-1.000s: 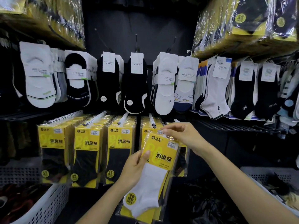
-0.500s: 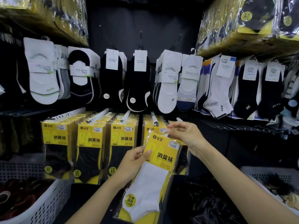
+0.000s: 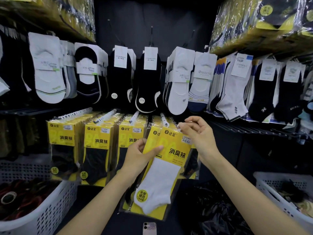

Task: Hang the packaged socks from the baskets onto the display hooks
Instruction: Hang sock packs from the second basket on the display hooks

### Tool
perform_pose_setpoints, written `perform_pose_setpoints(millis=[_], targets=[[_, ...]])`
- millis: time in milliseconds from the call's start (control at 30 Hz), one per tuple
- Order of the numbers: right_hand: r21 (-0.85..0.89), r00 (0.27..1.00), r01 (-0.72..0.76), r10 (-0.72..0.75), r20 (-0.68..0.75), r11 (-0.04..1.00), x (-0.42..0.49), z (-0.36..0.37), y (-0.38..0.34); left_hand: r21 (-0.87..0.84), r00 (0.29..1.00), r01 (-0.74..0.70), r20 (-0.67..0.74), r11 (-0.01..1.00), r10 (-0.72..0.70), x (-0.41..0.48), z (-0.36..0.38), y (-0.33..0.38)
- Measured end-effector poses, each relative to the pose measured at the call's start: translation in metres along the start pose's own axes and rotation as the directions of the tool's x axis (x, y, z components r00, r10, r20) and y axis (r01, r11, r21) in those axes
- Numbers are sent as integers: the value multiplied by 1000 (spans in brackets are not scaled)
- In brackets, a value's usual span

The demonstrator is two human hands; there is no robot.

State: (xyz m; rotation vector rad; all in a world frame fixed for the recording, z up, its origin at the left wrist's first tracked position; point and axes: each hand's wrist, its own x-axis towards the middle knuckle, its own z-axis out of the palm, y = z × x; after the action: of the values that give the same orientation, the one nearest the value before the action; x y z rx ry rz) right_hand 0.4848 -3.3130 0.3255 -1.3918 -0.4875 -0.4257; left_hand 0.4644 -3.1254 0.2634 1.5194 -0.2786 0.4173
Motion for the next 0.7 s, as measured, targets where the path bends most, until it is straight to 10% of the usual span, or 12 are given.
perform_pose_setpoints(millis=[333, 700], targets=[[149, 921, -381, 388, -20, 912, -20, -34, 39, -61, 996, 94, 13, 994, -93, 5, 35, -20], [-107, 901, -334, 284, -329, 936, 7, -111, 60, 176, 995, -22, -97, 984, 39, 35, 34, -24]])
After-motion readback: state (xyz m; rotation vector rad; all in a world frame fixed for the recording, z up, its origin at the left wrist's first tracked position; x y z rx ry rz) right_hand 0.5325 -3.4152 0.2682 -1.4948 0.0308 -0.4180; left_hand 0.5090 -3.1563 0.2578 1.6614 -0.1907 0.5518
